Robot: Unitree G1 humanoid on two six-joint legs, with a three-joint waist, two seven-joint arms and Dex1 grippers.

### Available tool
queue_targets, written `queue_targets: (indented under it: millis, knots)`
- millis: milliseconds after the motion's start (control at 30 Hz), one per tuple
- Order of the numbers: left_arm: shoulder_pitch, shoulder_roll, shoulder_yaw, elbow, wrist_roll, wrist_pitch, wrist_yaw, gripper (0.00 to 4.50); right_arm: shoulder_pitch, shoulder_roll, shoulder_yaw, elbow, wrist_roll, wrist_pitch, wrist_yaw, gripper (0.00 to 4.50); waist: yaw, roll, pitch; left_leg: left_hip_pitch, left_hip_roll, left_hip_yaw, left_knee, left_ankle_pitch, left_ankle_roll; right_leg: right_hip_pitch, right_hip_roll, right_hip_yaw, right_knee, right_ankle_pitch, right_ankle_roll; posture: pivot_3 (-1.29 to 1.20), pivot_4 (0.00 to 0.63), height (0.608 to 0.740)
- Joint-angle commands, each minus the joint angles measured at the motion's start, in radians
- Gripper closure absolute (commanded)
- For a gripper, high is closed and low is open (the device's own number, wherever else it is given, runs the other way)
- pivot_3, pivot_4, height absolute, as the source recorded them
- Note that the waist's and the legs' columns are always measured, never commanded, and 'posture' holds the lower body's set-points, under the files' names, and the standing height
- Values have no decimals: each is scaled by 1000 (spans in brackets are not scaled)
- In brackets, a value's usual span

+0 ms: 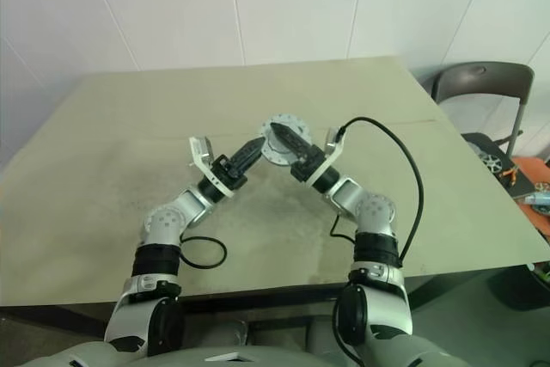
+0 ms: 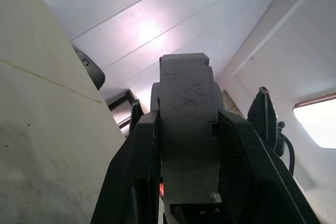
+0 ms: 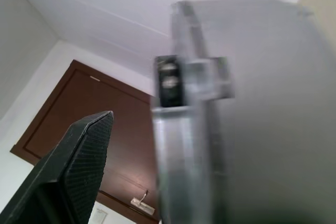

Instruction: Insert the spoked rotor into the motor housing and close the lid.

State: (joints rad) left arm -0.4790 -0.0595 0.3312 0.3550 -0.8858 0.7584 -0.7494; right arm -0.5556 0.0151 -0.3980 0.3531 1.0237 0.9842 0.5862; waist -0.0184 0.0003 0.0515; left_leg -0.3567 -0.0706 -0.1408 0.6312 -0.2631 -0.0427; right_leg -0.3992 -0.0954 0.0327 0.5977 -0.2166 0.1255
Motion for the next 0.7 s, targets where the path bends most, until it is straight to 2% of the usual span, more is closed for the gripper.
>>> queue_targets:
  millis: [33, 400, 700]
  knots:
    - [-50, -13, 15, -11, -39, -24, 0, 3219, -37, 15, 31, -21, 13, 2, 11, 36, 0, 0, 0, 0, 0, 0, 0, 0, 0, 0, 0, 0, 0, 0, 0, 0, 0, 740]
    - [-87, -22, 111, 58, -65, -104, 73, 3219, -28, 11, 44, -24, 16, 0, 11, 36, 0, 0, 0, 0, 0, 0, 0, 0, 0, 0, 0, 0, 0, 0, 0, 0, 0, 740]
    - [-168, 16, 283, 197, -146, -256, 175, 3219, -25, 9, 47, -29, 12, 4, 14, 36, -6, 0, 0, 1, 0, 0, 0, 0, 0, 0, 0, 0, 0, 0, 0, 0, 0, 740]
